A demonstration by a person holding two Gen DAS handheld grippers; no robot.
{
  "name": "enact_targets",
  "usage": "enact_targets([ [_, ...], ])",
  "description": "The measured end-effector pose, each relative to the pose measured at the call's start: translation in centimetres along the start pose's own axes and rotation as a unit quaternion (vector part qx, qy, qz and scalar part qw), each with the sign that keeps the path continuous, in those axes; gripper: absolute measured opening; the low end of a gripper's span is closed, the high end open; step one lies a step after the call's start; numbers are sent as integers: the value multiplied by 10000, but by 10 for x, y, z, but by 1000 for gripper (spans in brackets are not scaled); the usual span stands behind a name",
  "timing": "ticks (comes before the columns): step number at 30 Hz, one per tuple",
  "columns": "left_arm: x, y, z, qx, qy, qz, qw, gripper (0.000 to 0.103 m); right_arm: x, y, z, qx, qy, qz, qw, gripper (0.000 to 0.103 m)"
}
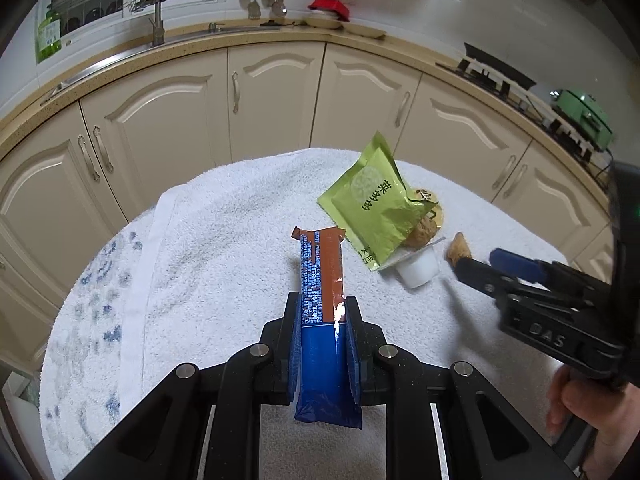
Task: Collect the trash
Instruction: 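Grasp the blue-wrapped bar with the left tool while the right tool reaches toward the potato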
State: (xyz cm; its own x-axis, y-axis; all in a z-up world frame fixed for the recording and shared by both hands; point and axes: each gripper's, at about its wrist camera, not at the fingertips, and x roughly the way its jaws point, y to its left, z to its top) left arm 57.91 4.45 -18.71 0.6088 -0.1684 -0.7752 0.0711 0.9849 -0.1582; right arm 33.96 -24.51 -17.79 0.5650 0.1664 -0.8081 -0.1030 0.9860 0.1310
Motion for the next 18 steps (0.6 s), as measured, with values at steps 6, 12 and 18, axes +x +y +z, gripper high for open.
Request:
enact_targets([
  [6, -10, -1, -15, 19, -13, -42, 10000, 16, 22, 10, 6, -172, 80, -401, 9990, 66],
  [12, -21, 2, -33, -28, -31, -48, 10000, 16, 31, 20, 1, -359, 210, -587, 9974, 103],
  [18, -23, 0, -38, -78, -4, -21, 10000, 16, 24, 6, 2, -62, 49, -466, 9989, 94],
])
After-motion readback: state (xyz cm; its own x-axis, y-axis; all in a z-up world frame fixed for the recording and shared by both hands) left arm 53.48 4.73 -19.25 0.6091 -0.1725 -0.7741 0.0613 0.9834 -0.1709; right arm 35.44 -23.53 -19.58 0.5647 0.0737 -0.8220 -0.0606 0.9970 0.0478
